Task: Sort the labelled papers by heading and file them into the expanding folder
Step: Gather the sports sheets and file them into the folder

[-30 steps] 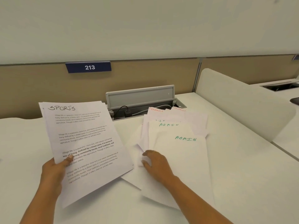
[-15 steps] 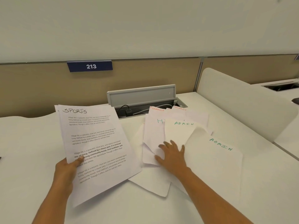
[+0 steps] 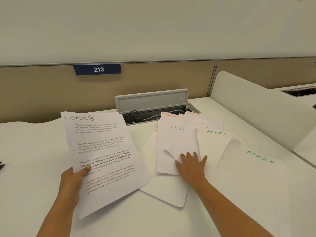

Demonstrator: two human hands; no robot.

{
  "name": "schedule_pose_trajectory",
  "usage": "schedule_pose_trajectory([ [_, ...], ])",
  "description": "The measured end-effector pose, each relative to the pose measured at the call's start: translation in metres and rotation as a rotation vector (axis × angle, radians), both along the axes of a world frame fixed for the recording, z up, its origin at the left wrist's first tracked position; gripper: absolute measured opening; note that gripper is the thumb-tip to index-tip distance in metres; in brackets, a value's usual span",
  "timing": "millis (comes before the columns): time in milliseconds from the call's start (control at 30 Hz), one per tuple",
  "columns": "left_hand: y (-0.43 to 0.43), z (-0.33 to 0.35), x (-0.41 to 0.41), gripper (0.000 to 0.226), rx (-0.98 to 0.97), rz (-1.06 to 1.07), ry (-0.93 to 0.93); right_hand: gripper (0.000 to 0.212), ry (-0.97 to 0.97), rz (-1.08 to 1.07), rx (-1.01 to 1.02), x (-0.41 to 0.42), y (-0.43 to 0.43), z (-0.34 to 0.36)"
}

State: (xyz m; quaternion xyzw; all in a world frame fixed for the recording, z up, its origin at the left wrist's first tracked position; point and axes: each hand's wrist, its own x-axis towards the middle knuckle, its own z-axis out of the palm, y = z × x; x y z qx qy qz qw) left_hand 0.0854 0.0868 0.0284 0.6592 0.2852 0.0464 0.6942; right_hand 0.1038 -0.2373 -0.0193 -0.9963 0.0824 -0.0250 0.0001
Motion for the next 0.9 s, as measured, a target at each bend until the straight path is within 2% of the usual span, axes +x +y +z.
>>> schedule_pose_trajectory([
  [33,0.0,0.0,0.0,0.031,0.0,-0.001,0.002,0.079,-0.022,0.068,0.044,0.0,0.004,0.001],
  [100,0.0,0.001,0.0,0.03,0.003,0.001,0.005,0.106,0.107,0.179,0.151,0.0,0.019,0.005],
  [133,0.0,0.002,0.0,0.03,0.007,0.003,0.006,0.115,0.14,0.201,0.167,0.0,0.027,0.006],
  [167,0.0,0.003,0.0,0.031,0.009,0.002,0.007,0.114,0.143,0.225,0.166,0.001,0.033,0.007],
  [200,0.0,0.004,0.0,0.031,0.01,0.001,0.007,0.104,0.155,0.245,0.145,0.002,0.036,0.007],
  [300,0.001,0.005,-0.001,0.031,0.008,-0.003,-0.001,0.041,0.0,0.24,0.056,0.006,0.03,-0.009],
  [333,0.002,0.005,-0.001,0.032,0.008,-0.001,-0.002,0.03,-0.035,0.244,0.055,0.007,0.024,-0.011],
  [433,0.003,0.004,-0.002,0.032,0.006,0.003,0.003,0.036,-0.247,0.194,0.124,0.01,0.002,-0.01],
  [500,0.002,0.004,-0.002,0.032,0.002,0.003,0.003,0.034,-0.296,0.085,0.14,0.01,-0.013,-0.012],
  [633,0.001,0.005,-0.001,0.033,-0.001,0.005,0.005,0.046,-0.228,-0.1,0.13,0.005,-0.027,0.0],
  [733,-0.001,0.006,-0.002,0.033,0.001,0.001,-0.001,0.049,-0.138,-0.161,0.095,0.006,-0.033,-0.003],
  [800,-0.002,0.005,-0.002,0.032,0.002,-0.001,-0.007,0.053,-0.187,-0.115,0.088,0.009,-0.025,-0.004],
  [867,-0.003,0.005,-0.003,0.032,0.006,-0.002,-0.007,0.059,-0.159,0.018,0.073,0.013,-0.015,-0.007],
  [900,-0.003,0.004,-0.003,0.032,0.004,-0.003,-0.004,0.055,-0.122,0.091,0.093,0.014,-0.008,-0.006],
])
